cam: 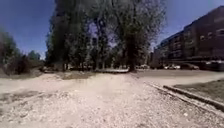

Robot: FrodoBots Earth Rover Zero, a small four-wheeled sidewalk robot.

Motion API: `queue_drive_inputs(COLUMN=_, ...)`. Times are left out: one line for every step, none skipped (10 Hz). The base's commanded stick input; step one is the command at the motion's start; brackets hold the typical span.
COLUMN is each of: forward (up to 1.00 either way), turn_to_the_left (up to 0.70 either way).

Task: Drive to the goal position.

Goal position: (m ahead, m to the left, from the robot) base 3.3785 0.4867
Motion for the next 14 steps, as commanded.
queue_drive_inputs(forward=0.85, turn_to_the_left=0.0)
queue_drive_inputs(forward=0.85, turn_to_the_left=0.0)
queue_drive_inputs(forward=0.85, turn_to_the_left=0.0)
queue_drive_inputs(forward=0.85, turn_to_the_left=0.0)
queue_drive_inputs(forward=0.85, turn_to_the_left=0.0)
queue_drive_inputs(forward=0.85, turn_to_the_left=0.0)
queue_drive_inputs(forward=0.85, turn_to_the_left=0.0)
queue_drive_inputs(forward=0.85, turn_to_the_left=0.0)
queue_drive_inputs(forward=0.85, turn_to_the_left=0.0)
queue_drive_inputs(forward=0.85, turn_to_the_left=0.0)
queue_drive_inputs(forward=0.85, turn_to_the_left=0.0)
queue_drive_inputs(forward=0.85, turn_to_the_left=0.0)
queue_drive_inputs(forward=0.85, turn_to_the_left=0.0)
queue_drive_inputs(forward=0.85, turn_to_the_left=0.0)
